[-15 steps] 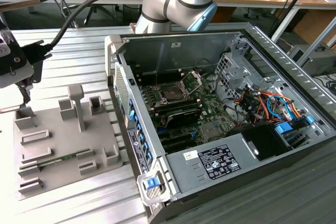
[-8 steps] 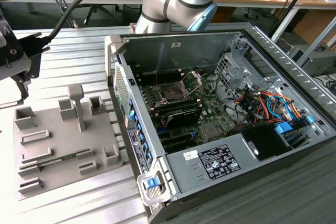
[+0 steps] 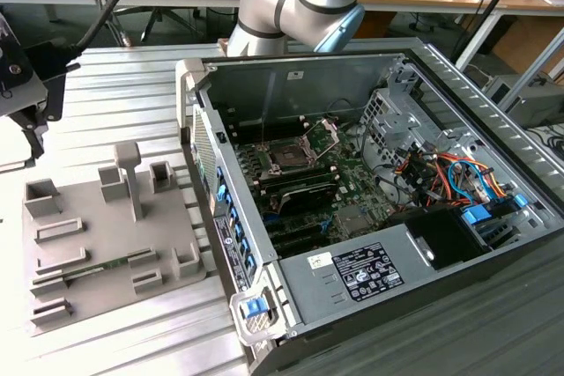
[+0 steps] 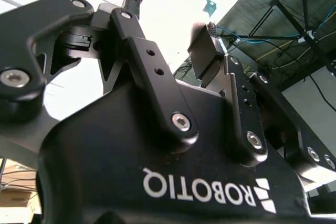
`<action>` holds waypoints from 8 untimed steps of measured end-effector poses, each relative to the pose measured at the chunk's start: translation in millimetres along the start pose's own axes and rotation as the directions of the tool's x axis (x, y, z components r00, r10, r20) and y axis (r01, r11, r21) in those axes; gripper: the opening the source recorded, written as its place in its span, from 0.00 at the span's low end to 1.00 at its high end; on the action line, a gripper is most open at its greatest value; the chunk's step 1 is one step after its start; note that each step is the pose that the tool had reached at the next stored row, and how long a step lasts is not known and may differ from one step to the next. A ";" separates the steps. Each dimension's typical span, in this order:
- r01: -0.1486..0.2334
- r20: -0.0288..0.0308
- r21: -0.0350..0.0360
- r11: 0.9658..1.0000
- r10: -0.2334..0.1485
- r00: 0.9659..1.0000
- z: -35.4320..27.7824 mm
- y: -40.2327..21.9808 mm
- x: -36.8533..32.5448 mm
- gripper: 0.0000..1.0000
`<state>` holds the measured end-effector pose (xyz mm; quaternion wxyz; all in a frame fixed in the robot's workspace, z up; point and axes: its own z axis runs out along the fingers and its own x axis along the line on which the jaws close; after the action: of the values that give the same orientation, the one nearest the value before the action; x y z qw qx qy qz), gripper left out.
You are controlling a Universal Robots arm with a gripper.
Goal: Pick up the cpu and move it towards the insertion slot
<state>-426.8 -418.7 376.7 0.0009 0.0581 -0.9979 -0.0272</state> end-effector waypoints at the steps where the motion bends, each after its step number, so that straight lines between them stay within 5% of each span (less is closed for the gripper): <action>1: 0.000 0.000 0.000 1.000 0.000 1.000 -2.2 0.1 0.0 0.55; 8: 0.000 0.000 0.000 1.000 0.000 1.000 -4.6 0.2 -0.5 0.55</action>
<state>-426.3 -418.7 381.3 0.0010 0.0581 -0.9979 -0.0271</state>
